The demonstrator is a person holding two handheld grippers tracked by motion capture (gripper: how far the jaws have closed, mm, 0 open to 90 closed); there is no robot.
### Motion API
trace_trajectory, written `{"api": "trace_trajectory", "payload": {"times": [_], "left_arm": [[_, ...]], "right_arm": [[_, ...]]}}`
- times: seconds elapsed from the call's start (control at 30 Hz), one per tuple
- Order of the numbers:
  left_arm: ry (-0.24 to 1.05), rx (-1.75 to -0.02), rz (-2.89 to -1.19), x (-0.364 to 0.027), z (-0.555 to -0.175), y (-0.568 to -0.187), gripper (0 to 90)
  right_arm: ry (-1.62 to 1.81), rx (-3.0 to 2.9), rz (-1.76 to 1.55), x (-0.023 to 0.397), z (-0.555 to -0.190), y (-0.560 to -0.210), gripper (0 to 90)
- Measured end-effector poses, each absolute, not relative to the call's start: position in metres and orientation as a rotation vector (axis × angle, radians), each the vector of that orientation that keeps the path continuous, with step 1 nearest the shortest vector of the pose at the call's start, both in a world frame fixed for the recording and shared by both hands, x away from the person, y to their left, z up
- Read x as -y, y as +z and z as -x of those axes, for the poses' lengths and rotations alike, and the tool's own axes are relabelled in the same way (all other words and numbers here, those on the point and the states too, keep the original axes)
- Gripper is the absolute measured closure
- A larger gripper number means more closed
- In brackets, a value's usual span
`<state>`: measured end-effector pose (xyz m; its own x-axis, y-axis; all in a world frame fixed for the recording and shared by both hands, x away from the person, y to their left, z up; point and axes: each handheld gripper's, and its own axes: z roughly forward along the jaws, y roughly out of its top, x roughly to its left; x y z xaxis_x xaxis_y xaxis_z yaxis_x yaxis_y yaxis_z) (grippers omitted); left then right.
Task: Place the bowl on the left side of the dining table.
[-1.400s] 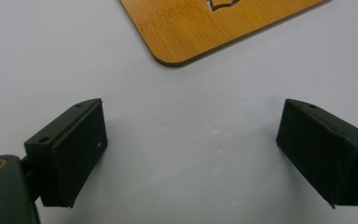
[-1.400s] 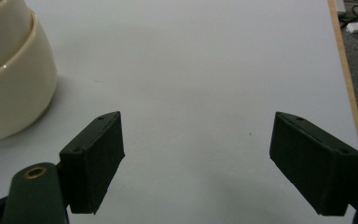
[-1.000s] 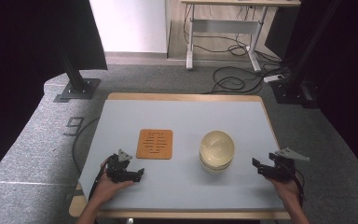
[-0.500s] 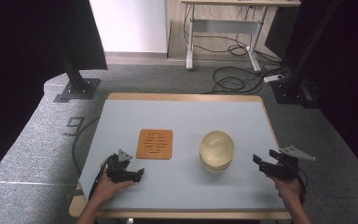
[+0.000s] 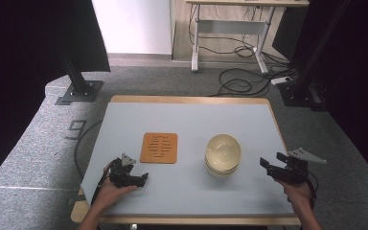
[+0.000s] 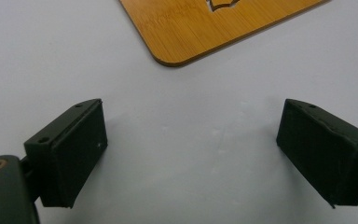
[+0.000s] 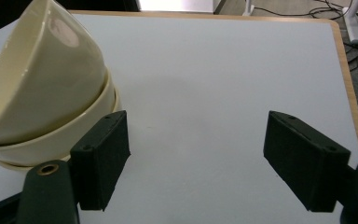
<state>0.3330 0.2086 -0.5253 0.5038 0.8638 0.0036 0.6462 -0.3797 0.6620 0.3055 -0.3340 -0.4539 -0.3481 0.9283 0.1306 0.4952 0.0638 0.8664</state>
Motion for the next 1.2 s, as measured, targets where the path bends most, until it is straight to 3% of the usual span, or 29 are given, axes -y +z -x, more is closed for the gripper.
{"api": "trace_trajectory", "payload": {"times": [1.2], "left_arm": [[0.472,-1.232,-2.147,-0.209,-0.333,-0.525,8.4]], "right_arm": [[1.261,-1.88,-1.364,0.319,-0.302,-0.433,22.7]]}}
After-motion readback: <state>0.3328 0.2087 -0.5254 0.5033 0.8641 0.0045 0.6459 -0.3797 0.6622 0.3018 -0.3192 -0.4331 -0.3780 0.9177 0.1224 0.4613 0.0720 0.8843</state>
